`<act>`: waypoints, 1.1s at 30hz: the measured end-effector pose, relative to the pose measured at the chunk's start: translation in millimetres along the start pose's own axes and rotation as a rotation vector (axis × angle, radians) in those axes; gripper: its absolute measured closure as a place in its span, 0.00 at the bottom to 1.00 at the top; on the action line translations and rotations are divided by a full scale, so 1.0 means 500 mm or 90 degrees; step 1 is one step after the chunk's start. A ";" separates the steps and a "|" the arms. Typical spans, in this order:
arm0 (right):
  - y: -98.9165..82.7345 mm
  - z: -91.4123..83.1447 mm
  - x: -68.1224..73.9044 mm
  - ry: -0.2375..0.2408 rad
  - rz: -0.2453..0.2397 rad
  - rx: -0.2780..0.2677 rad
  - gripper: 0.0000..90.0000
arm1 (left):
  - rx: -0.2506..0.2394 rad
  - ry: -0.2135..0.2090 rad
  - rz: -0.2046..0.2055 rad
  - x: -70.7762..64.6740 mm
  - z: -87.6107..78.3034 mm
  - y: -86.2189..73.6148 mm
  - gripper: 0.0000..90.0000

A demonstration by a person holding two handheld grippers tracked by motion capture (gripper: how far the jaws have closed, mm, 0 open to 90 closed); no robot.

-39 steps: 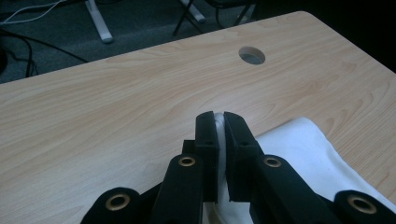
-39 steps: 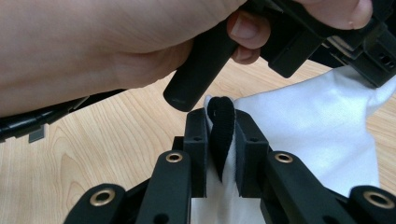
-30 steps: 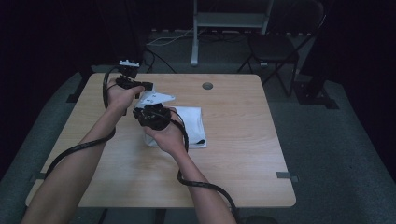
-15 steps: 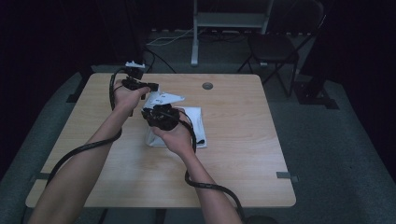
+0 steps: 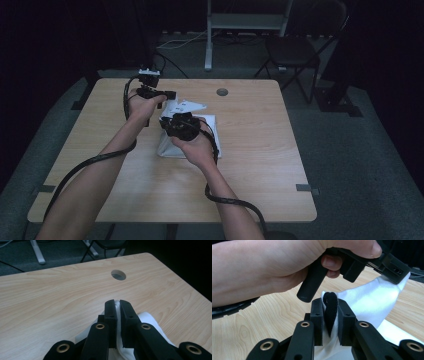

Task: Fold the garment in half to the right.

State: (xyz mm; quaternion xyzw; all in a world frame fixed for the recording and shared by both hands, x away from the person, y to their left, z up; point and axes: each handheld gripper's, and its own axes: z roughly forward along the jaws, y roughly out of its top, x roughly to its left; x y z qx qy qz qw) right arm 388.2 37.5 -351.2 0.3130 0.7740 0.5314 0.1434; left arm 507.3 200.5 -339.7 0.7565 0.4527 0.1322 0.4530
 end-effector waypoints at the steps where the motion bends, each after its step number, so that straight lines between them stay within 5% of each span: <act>1: -0.001 -0.003 -0.002 0.000 0.003 0.001 0.87 | -0.002 -0.002 -0.002 -0.001 0.002 0.000 0.95; 33: -0.052 -0.061 -0.058 -0.027 0.041 0.017 0.86 | -0.031 -0.071 0.005 -0.048 0.063 -0.035 0.95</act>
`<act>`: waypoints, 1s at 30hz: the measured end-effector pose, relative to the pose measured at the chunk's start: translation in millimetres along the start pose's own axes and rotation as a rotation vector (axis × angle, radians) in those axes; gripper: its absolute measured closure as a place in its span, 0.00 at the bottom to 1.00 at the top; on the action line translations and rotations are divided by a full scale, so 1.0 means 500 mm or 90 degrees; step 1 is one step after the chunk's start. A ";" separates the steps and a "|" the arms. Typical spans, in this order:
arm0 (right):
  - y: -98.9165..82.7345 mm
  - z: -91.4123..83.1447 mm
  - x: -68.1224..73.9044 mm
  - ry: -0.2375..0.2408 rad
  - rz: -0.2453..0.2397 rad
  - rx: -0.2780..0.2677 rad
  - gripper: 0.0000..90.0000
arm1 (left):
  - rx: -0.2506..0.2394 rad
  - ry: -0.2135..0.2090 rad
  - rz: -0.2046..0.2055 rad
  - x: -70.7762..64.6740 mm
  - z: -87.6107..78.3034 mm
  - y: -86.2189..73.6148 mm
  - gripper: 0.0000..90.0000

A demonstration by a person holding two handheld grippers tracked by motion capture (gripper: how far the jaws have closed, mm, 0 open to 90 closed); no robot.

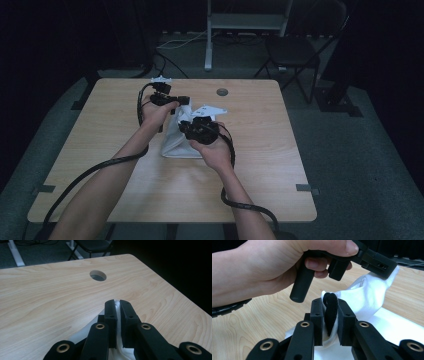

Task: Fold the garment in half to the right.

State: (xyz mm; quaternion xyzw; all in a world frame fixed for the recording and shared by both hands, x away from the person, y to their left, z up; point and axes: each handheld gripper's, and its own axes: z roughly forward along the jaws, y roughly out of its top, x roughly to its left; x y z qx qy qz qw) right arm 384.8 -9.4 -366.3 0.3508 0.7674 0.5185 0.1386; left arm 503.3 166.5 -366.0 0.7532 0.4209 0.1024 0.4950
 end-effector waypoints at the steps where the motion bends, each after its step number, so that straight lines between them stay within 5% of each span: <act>1: -0.002 -0.001 -0.002 0.000 0.000 -0.001 0.86 | 0.000 -0.002 0.000 -0.001 0.002 -0.001 0.95; 30: -0.069 -0.018 -0.040 -0.020 0.024 0.028 0.86 | 0.025 -0.030 0.023 -0.031 0.049 -0.031 0.94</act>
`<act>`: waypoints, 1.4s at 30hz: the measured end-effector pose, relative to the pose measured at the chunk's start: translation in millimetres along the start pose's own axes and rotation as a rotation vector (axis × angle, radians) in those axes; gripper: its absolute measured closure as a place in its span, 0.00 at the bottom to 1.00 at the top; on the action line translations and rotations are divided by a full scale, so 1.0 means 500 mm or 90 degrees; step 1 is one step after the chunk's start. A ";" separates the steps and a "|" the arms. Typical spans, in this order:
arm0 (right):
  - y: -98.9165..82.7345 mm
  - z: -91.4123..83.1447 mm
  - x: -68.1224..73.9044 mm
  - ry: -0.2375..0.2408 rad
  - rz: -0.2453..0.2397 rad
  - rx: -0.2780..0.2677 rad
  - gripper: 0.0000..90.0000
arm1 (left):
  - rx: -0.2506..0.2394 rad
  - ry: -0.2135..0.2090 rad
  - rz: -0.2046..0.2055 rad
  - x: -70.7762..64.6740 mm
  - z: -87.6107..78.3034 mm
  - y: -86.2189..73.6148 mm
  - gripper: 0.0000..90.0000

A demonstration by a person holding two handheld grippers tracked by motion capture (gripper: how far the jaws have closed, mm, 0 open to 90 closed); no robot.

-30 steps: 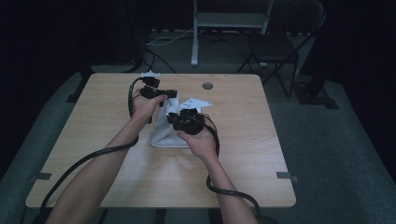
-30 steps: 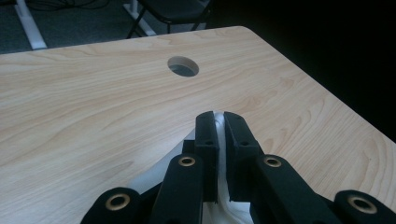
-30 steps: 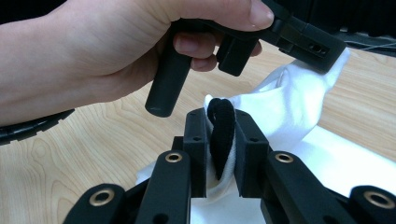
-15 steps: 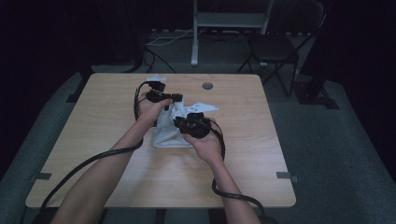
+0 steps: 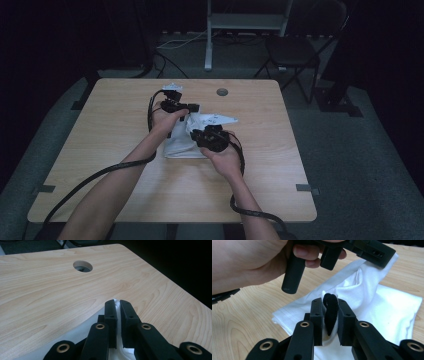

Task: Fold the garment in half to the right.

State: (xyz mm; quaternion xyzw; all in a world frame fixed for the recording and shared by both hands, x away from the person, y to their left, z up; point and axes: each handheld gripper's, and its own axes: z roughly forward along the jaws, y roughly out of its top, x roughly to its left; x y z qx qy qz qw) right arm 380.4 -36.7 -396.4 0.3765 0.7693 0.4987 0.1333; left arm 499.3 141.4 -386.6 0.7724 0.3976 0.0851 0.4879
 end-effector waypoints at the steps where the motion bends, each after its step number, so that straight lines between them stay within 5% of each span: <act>1: -0.002 0.000 0.000 0.000 0.000 0.000 0.86 | 0.002 -0.001 0.001 -0.001 0.001 0.000 0.94; 42: -0.035 -0.009 -0.018 -0.008 0.031 0.011 0.86 | 0.055 0.014 0.053 -0.036 0.035 -0.001 0.94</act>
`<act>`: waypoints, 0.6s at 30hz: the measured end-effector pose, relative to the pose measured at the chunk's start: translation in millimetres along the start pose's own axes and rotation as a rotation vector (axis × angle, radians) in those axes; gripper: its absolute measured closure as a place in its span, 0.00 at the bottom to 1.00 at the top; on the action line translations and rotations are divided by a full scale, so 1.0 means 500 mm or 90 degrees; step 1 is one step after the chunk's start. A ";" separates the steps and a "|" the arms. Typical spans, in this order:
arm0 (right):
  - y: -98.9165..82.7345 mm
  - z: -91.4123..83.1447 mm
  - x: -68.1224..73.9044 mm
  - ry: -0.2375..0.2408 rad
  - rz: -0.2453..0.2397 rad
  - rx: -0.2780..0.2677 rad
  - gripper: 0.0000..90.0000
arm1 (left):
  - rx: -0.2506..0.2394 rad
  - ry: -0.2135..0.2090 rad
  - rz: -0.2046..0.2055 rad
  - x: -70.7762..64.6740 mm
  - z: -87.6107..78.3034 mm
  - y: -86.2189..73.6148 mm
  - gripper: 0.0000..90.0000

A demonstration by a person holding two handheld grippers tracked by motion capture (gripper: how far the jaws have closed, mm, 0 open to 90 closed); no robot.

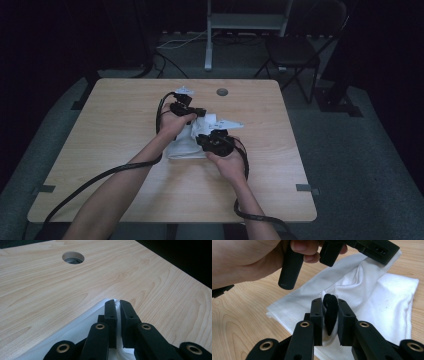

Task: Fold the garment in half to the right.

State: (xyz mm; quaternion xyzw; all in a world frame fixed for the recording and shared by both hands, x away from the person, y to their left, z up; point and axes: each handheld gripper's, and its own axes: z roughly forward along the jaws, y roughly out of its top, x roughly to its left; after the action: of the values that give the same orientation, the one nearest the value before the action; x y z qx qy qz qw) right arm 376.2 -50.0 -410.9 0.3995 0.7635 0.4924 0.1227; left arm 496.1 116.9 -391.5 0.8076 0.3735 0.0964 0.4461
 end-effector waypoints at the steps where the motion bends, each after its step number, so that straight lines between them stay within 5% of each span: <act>1: -0.001 0.000 0.000 0.000 0.001 0.000 0.86 | 0.003 0.001 0.001 -0.001 0.000 0.001 0.94; 18: -0.009 -0.005 -0.005 0.001 0.015 -0.009 0.86 | 0.030 0.036 0.049 -0.021 0.009 0.019 0.94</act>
State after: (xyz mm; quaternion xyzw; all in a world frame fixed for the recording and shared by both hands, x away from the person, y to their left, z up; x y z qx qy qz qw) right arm 374.2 -54.3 -413.8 0.4070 0.7554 0.4995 0.1190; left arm 495.7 103.5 -384.9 0.8285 0.3571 0.1274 0.4121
